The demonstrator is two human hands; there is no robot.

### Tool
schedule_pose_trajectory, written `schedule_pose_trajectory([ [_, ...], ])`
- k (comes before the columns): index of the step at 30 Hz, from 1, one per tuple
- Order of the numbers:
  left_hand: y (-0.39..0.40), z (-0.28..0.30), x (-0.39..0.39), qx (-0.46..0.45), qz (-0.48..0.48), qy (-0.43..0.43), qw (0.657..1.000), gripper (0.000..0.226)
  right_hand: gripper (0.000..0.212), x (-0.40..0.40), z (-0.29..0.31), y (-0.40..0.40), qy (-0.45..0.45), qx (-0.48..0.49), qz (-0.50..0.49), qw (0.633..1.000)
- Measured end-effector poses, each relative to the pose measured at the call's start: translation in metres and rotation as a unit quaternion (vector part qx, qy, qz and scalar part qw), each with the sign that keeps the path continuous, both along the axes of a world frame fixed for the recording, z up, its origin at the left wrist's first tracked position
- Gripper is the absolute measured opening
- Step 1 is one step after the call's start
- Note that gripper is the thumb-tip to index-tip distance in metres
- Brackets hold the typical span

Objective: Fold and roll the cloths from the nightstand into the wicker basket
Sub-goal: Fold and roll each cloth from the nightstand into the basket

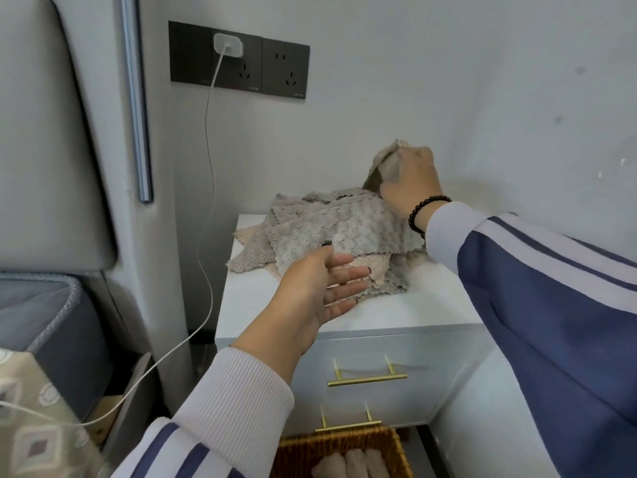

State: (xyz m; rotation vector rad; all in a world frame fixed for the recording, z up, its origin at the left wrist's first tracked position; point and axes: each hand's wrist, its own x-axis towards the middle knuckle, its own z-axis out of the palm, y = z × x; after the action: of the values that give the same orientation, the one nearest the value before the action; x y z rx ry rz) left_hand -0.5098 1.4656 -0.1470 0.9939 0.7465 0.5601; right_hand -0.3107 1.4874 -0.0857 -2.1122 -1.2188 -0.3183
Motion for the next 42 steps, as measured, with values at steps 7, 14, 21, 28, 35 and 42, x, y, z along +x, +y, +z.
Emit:
schedule_pose_trajectory([
  [7, -0.021, -0.003, 0.003, 0.033, -0.041, 0.047, 0.998, 0.021, 0.059, -0.020, 0.034, -0.064, 0.011, 0.220, 0.021, 0.975],
  [14, -0.044, -0.013, -0.008, 0.152, -0.073, 0.071, 0.983, 0.039, 0.051, -0.061, 0.015, -0.139, 0.082, 0.278, 0.043, 0.956],
  [21, -0.064, -0.024, -0.021, 0.239, -0.171, 0.016, 0.956, 0.080, 0.050, -0.104, -0.046, -0.183, 0.291, 0.197, 0.124, 0.928],
  [28, -0.087, -0.033, -0.035, 0.343, -0.204, 0.033, 0.916, 0.066, 0.048, -0.110, -0.057, -0.202, 0.248, 0.129, 0.180, 0.943],
  [35, -0.094, -0.045, -0.044, 0.327, -0.142, 0.050, 0.933, 0.048, 0.014, -0.106, -0.058, -0.201, 0.115, 0.107, 0.124, 0.980],
  [42, -0.087, -0.056, -0.051, 0.443, -0.131, 0.157, 0.873, 0.047, 0.007, -0.080, -0.054, -0.195, 0.212, 0.123, 0.081, 0.966],
])
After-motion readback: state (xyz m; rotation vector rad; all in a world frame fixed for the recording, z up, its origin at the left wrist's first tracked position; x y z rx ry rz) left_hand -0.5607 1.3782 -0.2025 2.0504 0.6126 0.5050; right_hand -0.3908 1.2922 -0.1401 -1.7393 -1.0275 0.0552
